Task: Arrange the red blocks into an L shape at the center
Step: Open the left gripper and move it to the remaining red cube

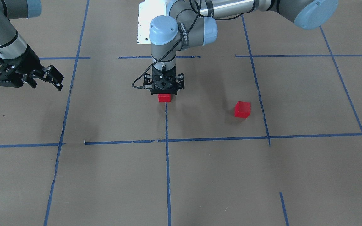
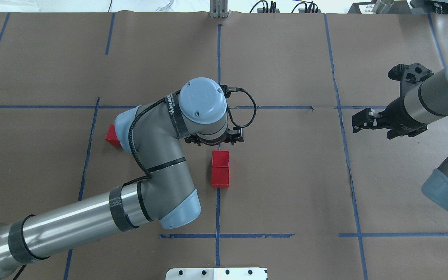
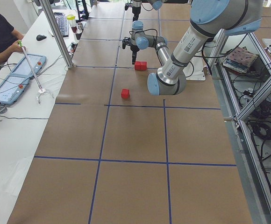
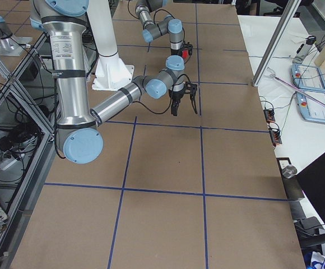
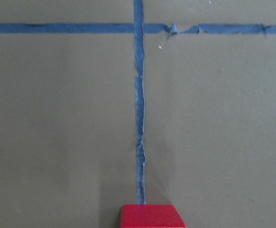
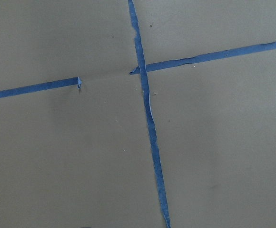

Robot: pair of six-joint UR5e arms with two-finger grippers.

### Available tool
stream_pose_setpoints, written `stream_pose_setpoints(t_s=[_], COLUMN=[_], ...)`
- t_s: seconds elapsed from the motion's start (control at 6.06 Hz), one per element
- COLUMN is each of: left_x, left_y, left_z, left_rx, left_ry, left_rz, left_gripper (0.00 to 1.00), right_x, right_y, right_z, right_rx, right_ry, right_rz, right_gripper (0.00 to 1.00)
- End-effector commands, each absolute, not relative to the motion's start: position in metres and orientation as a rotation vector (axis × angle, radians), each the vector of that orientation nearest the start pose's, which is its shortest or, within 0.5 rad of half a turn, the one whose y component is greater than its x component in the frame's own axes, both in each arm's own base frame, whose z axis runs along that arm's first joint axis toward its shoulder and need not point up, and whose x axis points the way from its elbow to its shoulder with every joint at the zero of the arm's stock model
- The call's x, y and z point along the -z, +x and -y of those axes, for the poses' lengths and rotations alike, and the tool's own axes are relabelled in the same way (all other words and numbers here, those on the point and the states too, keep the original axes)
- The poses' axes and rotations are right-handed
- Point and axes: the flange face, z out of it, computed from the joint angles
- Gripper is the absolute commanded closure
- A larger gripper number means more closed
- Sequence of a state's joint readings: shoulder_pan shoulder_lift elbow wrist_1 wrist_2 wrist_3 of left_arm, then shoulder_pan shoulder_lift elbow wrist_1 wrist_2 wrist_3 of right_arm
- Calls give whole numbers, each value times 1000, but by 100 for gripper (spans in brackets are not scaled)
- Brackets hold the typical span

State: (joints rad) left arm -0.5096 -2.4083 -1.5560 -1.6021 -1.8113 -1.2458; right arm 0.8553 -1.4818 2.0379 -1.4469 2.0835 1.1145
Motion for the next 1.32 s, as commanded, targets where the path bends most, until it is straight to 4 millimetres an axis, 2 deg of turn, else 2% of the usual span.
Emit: stream_pose_setpoints(t_s=[0.0, 0.17, 0.33, 0.66, 0.82, 1.16], left_x=[-201, -240, -275, -316, -326, -346], left_y=[503, 465, 429, 394, 392, 400], left_z=[464, 469, 484, 509, 514, 521], left_rx=[17, -65, -138, -170, -218, -233], left_ry=[141, 186, 237, 250, 232, 214], left_rz=[-865, -833, -786, -727, -729, -710], left_gripper=[0, 0, 0, 0, 0, 0], right_x=[-377, -377, -377, -383, -385, -386], right_y=[-267, -268, -271, -275, -284, -287], right_z=[434, 433, 432, 431, 427, 427], right_rx=[-203, -201, -195, -189, -172, -169], right_ry=[20, 20, 18, 7, -2, -5], right_rz=[837, 838, 838, 828, 823, 821], right_gripper=[0, 0, 0, 0, 0, 0])
